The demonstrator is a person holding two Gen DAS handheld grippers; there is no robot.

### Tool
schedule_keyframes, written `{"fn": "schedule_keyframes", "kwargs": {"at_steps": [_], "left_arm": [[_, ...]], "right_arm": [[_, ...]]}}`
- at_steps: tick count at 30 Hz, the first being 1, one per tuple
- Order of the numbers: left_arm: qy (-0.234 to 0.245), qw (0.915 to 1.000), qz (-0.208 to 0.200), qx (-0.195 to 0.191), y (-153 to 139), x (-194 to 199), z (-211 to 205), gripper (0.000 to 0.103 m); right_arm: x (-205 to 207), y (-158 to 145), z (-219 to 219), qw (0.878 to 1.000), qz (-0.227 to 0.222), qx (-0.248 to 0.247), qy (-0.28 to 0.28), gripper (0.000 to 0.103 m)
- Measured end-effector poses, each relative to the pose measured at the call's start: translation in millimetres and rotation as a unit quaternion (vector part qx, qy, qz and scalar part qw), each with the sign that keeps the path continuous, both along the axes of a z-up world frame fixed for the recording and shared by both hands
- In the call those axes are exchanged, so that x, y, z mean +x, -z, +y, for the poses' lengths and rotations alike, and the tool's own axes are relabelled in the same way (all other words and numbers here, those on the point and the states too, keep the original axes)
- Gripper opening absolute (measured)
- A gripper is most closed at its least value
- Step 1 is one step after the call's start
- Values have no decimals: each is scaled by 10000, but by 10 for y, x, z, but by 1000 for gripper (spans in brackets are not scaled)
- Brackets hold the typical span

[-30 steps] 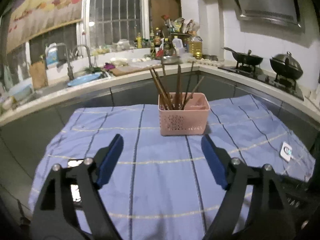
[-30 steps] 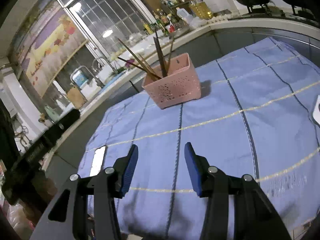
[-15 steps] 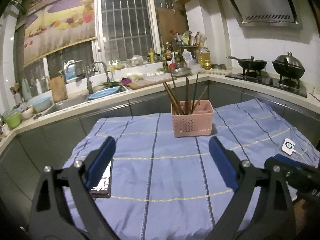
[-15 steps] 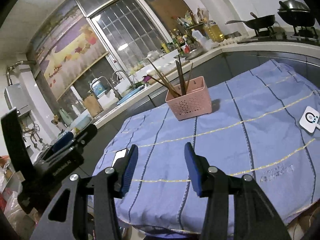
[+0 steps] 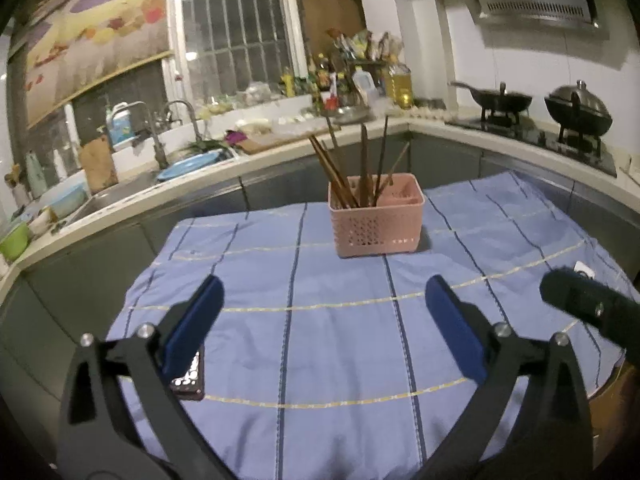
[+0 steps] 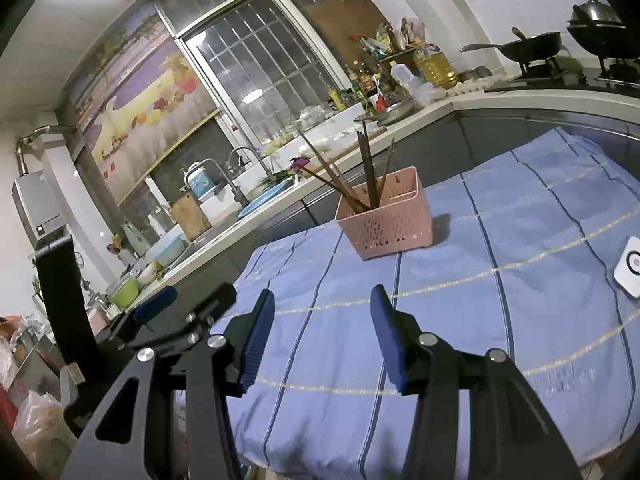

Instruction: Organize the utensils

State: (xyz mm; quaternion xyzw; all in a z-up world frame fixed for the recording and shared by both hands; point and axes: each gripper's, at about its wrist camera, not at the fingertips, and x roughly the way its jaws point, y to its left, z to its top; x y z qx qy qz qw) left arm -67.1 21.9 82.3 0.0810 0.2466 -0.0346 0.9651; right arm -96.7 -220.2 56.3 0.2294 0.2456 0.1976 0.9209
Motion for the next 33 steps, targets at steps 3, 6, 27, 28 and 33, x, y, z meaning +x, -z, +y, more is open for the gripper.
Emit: {"fn": "schedule_keyframes", "kwargs": {"at_steps": [3,6,27,28,33], "left_arm": [[-60,9999,121,-86,20,186,24,97],[-89,9991,291,-282,25,357,99,97],[-849,9957,355,-77,75,805,365,97],[-851,9958,318,-90,58,810,367,97],[-866,9961,182,-48,21,782,337,97]], "right_arm": [[171,-10,-9,10000,-21,16,13,51],[340,-22,9,10000,-29,28,-32,51],[729,-222,289,9991,-366,-21,-231,52],[722,-234,291,9989,-420,7,-217,52],[701,-185,291,9988,-480,85,-59,56]]}}
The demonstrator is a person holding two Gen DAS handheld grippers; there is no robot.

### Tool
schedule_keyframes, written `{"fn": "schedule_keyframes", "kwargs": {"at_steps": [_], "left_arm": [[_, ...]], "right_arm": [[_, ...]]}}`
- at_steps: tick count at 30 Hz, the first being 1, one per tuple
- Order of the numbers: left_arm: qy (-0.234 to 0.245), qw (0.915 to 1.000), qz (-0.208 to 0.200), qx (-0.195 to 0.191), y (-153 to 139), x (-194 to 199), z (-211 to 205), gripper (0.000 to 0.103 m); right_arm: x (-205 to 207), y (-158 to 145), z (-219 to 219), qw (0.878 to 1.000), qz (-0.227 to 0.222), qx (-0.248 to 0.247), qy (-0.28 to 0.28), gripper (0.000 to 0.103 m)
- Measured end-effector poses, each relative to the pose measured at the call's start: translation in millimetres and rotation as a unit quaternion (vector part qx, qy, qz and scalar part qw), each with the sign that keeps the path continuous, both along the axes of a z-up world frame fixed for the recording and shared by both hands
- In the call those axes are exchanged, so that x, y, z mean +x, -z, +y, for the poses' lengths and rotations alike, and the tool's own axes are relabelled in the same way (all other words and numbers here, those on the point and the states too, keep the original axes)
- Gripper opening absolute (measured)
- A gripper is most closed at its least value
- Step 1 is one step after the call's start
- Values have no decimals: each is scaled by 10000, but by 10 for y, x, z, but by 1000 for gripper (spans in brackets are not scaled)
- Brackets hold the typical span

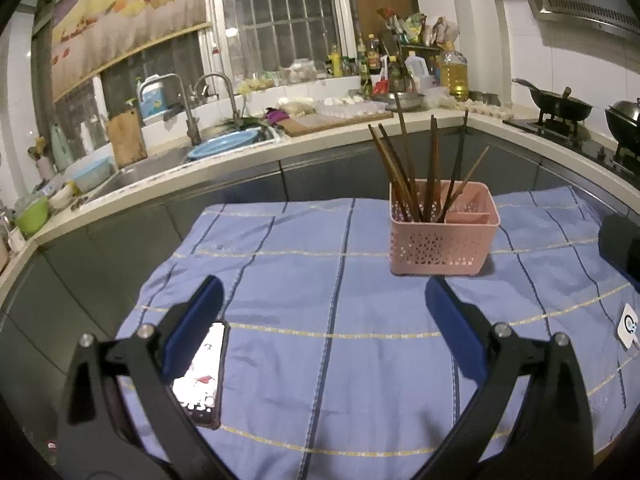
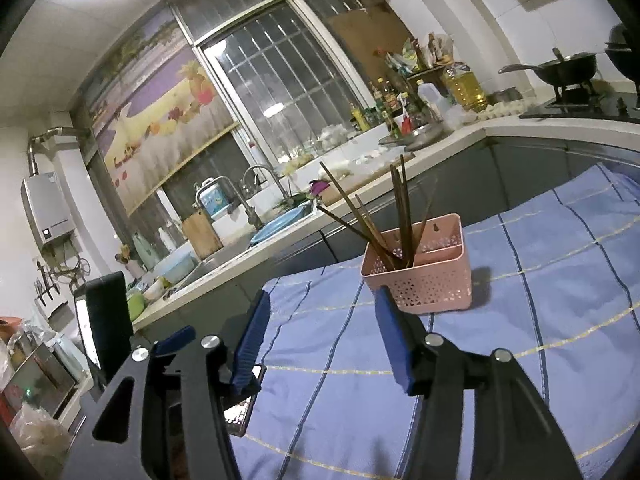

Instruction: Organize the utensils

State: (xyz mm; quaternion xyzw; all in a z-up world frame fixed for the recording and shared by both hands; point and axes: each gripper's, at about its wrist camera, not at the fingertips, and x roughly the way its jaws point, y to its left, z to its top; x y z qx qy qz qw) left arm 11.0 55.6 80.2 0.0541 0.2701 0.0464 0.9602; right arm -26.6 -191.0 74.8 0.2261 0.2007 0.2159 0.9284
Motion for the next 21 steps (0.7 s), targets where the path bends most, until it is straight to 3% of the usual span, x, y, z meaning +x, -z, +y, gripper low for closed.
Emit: {"fn": "schedule_keyframes", "kwargs": {"at_steps": [6,21], "left_arm": [[1,10000,-13,-8,-7,3,-16,97],[65,9997,-216,-1,-84,-82,-47,97]], "right_arm": [[-1,67,-71,9996,50,27,276,56],[9,72,-105,9995,36,70,317,56]]}}
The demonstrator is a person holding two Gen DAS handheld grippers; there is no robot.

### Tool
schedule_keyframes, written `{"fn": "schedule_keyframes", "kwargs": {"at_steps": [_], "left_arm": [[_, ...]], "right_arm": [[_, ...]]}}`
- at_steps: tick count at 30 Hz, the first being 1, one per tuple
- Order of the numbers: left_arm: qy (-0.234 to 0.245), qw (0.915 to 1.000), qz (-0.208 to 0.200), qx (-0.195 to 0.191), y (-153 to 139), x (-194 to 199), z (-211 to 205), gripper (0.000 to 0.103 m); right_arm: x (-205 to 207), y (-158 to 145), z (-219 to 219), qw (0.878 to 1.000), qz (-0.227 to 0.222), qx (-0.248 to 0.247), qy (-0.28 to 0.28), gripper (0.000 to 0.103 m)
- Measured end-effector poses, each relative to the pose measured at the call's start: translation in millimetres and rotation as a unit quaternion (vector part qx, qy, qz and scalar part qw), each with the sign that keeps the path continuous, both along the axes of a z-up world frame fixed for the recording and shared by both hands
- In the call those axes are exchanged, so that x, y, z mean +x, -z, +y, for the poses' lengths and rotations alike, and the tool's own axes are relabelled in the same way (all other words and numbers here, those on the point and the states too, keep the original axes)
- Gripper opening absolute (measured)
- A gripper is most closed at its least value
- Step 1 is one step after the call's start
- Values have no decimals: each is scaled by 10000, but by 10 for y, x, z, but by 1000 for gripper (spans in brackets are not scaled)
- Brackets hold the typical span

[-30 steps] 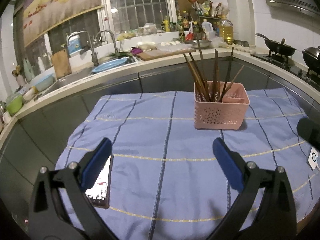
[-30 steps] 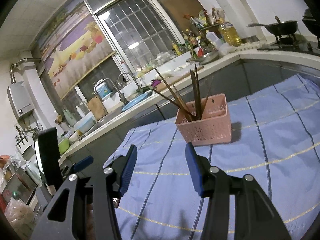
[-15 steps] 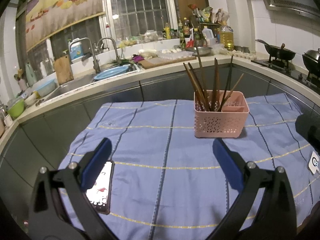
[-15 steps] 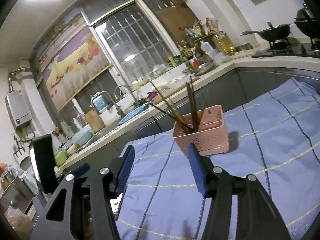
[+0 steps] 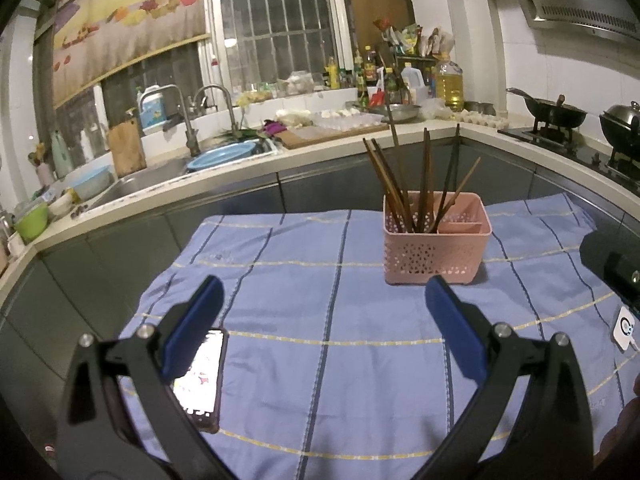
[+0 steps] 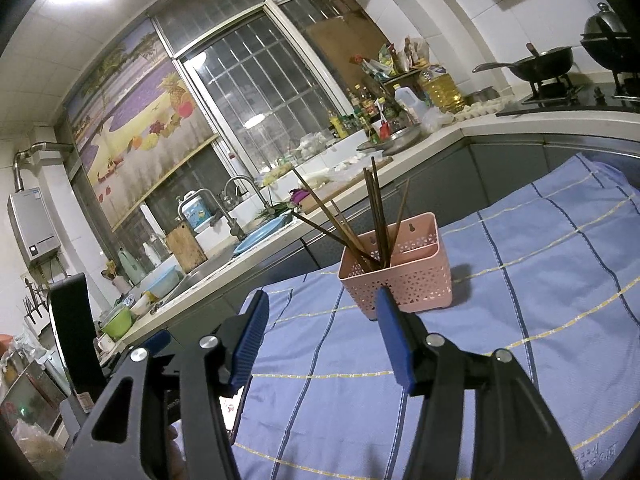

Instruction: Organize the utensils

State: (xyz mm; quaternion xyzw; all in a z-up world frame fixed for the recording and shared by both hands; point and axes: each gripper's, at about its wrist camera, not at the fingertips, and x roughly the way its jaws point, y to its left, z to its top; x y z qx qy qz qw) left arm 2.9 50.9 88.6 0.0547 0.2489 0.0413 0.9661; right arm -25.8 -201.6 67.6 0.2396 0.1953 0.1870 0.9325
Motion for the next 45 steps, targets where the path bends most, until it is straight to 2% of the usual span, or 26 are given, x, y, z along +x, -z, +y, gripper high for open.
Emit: {"fn": "schedule_keyframes", "kwargs": {"at_steps": [7,20,34,45], "left_arm": [[90,9998,-184,14,-25,-56,-22,97],[241,9996,-142,-98,27,-54,15,97],[251,9994,187,-121,206,24,36,97],[314,9989,322,-145,276,63,42,97]], "right_arm": [[-4,-9,-23,10000,-10,2,10,56],[-62,5,8,10000,-70,-67,5,56],[-42,80,57,9999,97,-41,24,58],[-41,90,68,10000,88,-11,11,63]]}}
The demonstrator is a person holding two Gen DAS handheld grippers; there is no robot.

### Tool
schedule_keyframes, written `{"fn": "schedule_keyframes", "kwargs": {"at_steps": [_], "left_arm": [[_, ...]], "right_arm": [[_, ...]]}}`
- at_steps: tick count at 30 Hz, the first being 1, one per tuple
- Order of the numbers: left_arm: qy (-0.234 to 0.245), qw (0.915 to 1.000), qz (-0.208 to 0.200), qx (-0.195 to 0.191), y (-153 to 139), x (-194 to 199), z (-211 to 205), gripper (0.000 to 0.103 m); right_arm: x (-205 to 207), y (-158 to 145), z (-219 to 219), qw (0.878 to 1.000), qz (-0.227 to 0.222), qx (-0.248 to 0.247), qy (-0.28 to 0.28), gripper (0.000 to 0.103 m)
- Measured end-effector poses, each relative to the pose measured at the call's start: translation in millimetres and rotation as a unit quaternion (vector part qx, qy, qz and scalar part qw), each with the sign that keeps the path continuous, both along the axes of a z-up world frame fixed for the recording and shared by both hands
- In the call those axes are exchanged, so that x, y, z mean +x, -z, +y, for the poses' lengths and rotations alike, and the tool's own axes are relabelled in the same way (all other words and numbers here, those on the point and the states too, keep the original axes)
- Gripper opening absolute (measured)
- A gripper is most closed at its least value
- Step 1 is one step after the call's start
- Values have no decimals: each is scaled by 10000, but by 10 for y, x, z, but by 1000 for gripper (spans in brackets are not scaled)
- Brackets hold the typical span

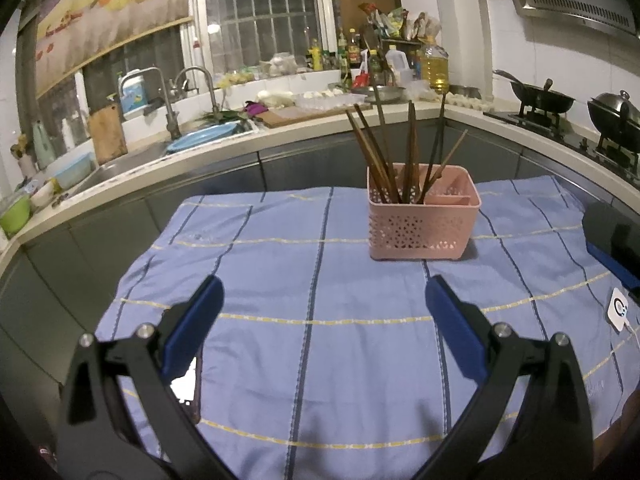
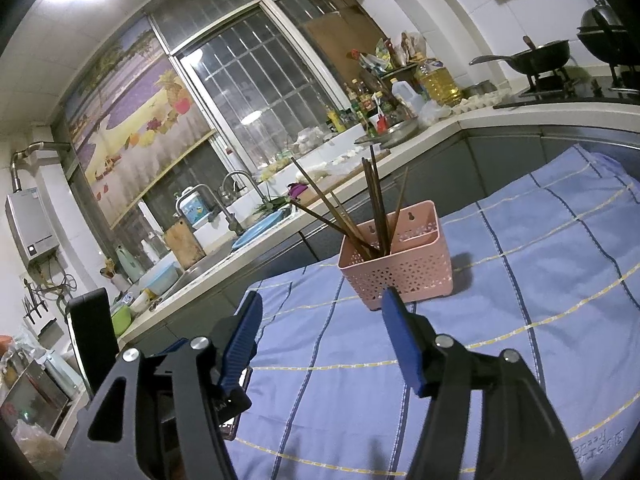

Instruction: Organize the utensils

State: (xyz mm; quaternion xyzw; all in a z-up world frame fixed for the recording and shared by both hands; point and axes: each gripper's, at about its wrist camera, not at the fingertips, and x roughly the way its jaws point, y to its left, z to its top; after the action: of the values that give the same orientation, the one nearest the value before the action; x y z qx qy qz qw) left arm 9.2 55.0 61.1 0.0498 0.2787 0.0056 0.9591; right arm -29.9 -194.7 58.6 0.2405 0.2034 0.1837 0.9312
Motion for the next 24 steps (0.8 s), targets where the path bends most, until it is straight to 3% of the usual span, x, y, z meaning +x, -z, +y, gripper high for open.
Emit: {"fn": "schedule_keyframes", "kwargs": {"at_steps": [24], "left_arm": [[-133,9995,267,112,141,93,19,97]], "right_arm": [[-40,104,1,9996,120,219,138,63]]}}
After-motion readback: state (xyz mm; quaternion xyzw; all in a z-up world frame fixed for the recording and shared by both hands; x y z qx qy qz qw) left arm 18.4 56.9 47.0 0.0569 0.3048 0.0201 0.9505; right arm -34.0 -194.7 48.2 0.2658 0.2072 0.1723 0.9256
